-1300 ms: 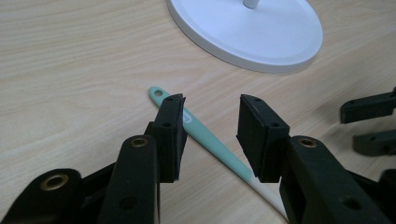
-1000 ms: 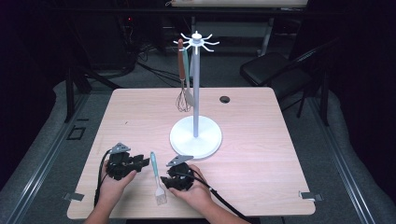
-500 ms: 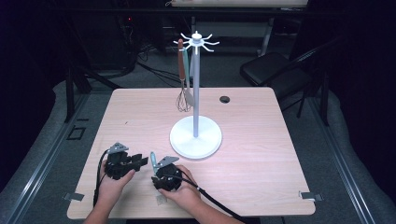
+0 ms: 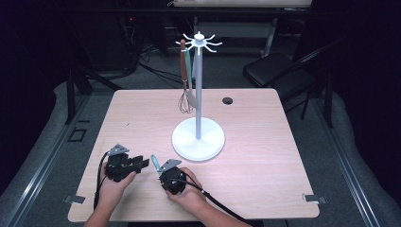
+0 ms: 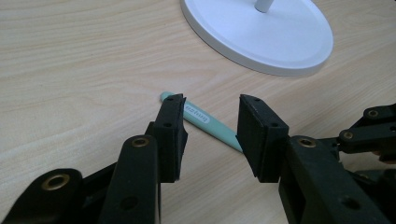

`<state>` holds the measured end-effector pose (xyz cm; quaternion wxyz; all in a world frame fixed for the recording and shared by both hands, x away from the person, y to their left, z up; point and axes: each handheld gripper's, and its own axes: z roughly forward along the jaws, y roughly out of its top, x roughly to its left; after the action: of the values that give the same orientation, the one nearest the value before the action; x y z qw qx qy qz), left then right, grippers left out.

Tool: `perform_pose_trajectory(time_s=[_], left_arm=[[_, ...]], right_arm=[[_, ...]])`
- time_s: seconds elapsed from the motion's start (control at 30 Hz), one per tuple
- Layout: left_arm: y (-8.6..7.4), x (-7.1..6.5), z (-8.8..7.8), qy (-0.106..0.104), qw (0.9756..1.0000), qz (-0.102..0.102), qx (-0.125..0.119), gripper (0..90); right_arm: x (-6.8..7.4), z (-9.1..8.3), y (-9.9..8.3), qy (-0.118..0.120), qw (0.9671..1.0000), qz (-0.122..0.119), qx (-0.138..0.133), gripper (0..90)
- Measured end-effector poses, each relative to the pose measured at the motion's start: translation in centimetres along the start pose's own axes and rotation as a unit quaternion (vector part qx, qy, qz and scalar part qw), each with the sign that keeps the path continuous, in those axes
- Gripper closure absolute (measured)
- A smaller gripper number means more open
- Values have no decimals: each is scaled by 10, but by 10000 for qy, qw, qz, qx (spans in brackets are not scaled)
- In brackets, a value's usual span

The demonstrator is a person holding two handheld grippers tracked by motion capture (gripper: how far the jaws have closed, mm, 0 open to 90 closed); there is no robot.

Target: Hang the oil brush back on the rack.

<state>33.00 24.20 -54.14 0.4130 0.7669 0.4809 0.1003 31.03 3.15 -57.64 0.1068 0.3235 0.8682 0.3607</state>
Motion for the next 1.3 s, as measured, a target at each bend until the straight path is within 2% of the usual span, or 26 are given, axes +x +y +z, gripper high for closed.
perform_pose_trajectory(time_s=[0.03, 0.13, 0.17, 0.2, 0.23, 0.27, 0.33, 0.37, 0.4, 0.47, 0.5, 0.63, 0.67, 0.73, 0.83, 0.87, 0.9, 0.93, 1.0, 1.03, 1.17, 1.3], left_arm=[[0, 0, 0, 6, 10000, -2, 0, 614], [0, 0, 0, 12, 10000, 2, 32, 614], [0, 0, 0, 9, 10000, 5, 30, 614], [0, 0, 0, 10, 10000, 7, 29, 614], [0, 0, 0, 12, 10000, 5, 27, 614], [0, 0, 1, 23, 10000, -6, -4, 614], [0, 0, 1, 23, 10000, -11, -7, 614], [0, 0, 1, 25, 10000, -7, 11, 614], [0, 0, 1, 24, 10000, 0, 11, 614], [0, 0, 1, 23, 10000, 3, 1, 614], [0, 0, 1, 26, 10000, 9, 0, 614], [0, 1, 0, 20, 10000, -19, -22, 614], [0, 1, -1, 20, 10000, -16, 6, 614], [0, 1, -1, 23, 10000, -16, 1, 614], [0, 1, -1, 23, 10000, -14, -13, 614], [0, 1, -1, 21, 10000, -14, -33, 614], [0, 1, -1, 20, 10000, -15, -34, 614], [0, 1, -1, 25, 10000, -10, -12, 613], [0, 1, -1, 24, 10000, -23, -48, 614], [0, 2, -1, 25, 10000, -26, -55, 613], [0, 2, -2, 33, 10000, -16, -45, 614], [0, 2, -2, 35, 10000, -24, -80, 614]], right_arm=[[-3, -2, -1, 17, 10000, -30, 80, 819], [-9, -7, -4, -31, 9999, 40, 93, 831], [-11, -9, -5, -36, 10000, 68, 57, 865], [-14, -12, -5, 78, 9999, 149, -22, 900], [-17, -16, -5, 16, 9999, 105, 64, 900], [-19, -17, -5, 43, 9999, 151, 29, 900], [-22, -20, -6, 7, 9999, 43, 150, 900], [-23, -19, -7, -22, 9999, 78, 70, 900], [-24, -20, -7, 27, 9999, 139, 78, 892], [-24, -17, -7, 207, 9994, 268, 76, 778], [-23, -16, -7, 247, 9990, 349, 98, 767], [-16, -13, -8, 20, 9998, 123, 137, 755], [-15, -13, -8, -32, 9997, 40, 248, 747], [-13, -9, -9, -79, 9998, 26, 157, 730], [-13, -9, -8, -79, 9998, 12, 203, 816], [-12, -8, -9, -84, 9998, 127, 95, 818], [-14, -9, -8, -35, 9997, 37, 223, 822], [-14, -9, -8, -40, 9998, 89, 199, 825], [-18, -11, -8, -35, 9996, 39, 265, 827], [-20, -12, -8, -5, 9997, 88, 240, 828], [-31, -24, -9, 40, 9996, 27, 265, 828], [-42, -39, -18, 70, 9997, 40, 240, 828]])
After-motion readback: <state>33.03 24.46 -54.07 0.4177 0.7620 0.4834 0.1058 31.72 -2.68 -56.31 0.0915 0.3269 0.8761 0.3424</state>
